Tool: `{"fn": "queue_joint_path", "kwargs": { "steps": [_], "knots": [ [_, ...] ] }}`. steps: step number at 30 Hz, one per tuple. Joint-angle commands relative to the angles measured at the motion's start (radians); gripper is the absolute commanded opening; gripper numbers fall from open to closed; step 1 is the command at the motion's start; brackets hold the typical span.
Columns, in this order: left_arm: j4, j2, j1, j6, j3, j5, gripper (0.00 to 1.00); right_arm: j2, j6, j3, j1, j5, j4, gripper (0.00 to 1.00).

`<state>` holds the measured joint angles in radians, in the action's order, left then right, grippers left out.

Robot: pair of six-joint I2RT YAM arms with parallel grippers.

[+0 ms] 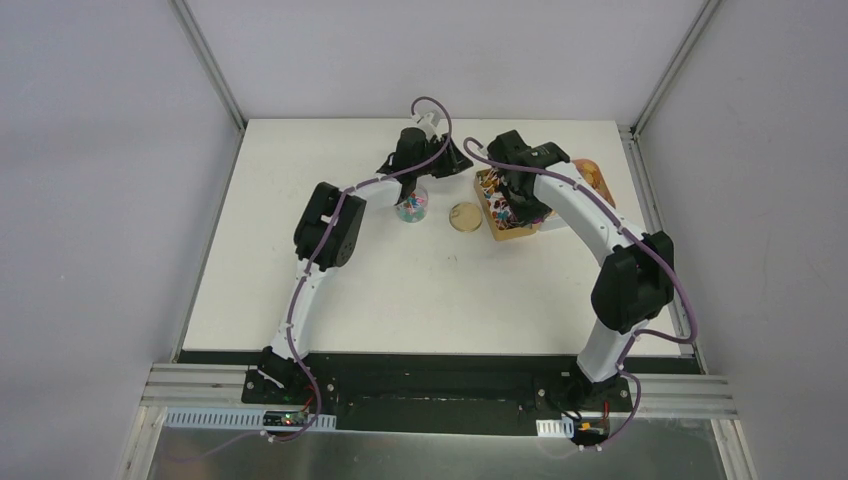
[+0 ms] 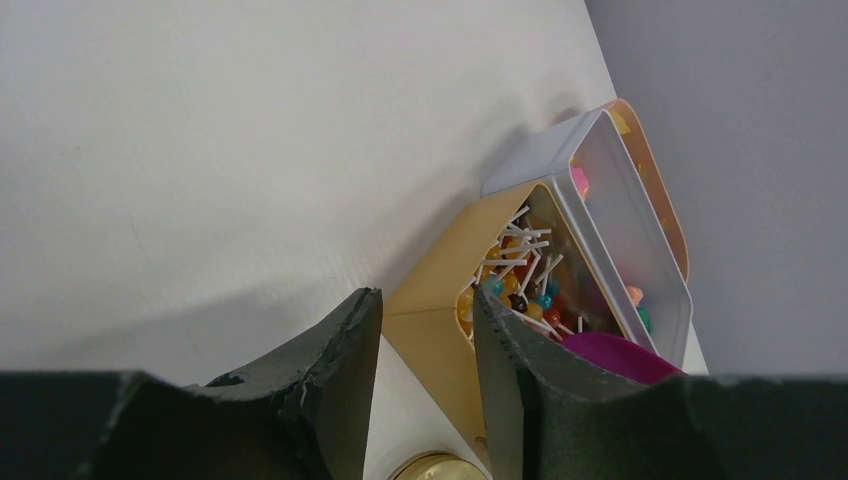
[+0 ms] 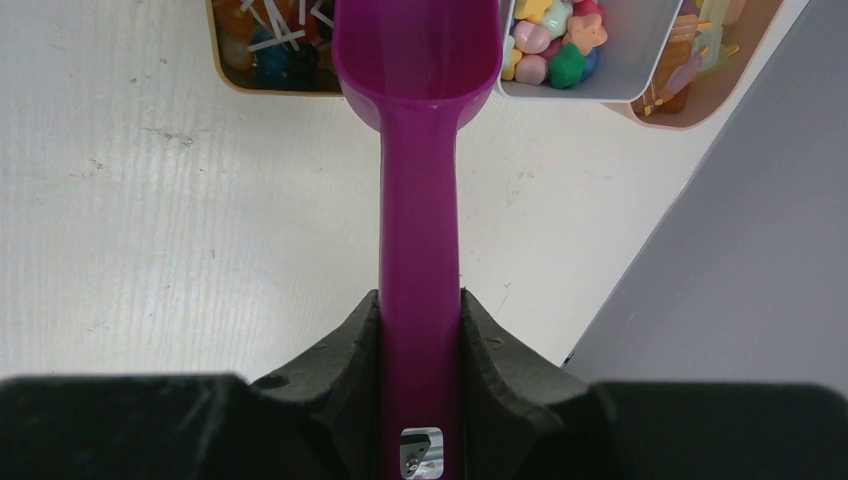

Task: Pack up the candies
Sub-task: Scoop the fake candies from the storage box.

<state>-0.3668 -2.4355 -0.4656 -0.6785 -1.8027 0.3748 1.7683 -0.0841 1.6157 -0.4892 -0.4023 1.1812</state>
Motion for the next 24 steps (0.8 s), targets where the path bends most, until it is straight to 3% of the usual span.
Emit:
{"fn": "queue_joint_path", "kwargs": {
  "steps": [1,12,24],
  "knots": [
    [-0.095,-0.027,-0.005,-0.061,-0.059,0.022,0.39,-0.045,-0.008,0.0,0.012,0.003,0.02,0.0],
    [-0.093,-0.089,-0.024,-0.073,-0.079,0.047,0.36,0.039,-0.036,-0.011,0.013,0.007,-0.052,0.0],
    [-0.132,-0.139,-0.04,-0.097,-0.11,0.092,0.37,0.064,-0.054,-0.133,0.013,0.009,-0.273,0.0]
  ]
}}
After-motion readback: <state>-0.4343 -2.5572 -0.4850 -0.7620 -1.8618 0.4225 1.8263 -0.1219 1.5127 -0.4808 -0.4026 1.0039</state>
